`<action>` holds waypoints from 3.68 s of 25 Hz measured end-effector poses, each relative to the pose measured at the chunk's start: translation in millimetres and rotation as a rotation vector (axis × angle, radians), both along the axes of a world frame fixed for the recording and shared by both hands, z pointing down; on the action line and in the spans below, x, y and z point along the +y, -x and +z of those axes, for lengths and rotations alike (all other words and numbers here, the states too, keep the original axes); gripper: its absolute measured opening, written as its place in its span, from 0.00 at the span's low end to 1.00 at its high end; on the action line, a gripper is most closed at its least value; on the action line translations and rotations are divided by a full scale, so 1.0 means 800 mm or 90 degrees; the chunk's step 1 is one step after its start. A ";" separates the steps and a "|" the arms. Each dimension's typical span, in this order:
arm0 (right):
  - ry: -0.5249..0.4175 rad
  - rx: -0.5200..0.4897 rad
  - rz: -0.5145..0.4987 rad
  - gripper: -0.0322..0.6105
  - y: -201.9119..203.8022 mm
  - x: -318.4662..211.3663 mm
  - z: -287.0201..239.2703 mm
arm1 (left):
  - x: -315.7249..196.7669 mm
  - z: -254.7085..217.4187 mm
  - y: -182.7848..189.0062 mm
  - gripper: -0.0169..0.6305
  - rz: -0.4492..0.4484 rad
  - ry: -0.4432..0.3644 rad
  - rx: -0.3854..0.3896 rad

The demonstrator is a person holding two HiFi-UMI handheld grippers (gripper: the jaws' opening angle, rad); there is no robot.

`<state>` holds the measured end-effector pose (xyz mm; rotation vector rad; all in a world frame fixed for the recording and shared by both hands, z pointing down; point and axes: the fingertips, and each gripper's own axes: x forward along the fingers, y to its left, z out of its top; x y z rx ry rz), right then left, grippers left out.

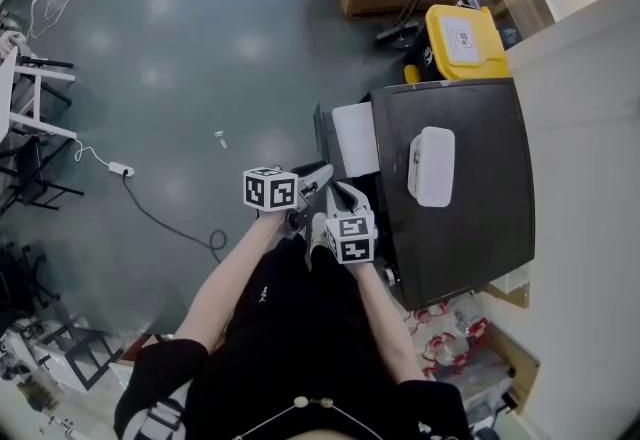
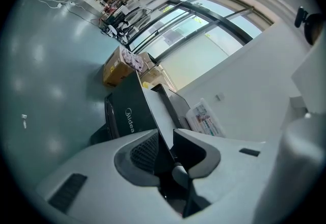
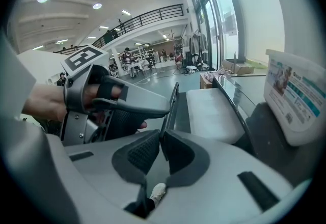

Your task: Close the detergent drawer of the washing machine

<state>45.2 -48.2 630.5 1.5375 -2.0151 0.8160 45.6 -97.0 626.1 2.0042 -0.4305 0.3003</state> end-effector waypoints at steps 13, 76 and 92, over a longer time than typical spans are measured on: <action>0.001 0.003 0.040 0.11 -0.030 -0.003 0.002 | -0.004 0.000 -0.031 0.17 0.027 0.006 0.001; 0.095 0.167 0.224 0.10 -0.132 -0.004 -0.006 | -0.006 -0.005 -0.138 0.17 0.161 0.019 0.014; 0.099 0.199 0.192 0.20 -0.153 -0.008 -0.011 | -0.009 -0.002 -0.144 0.17 0.128 0.071 0.033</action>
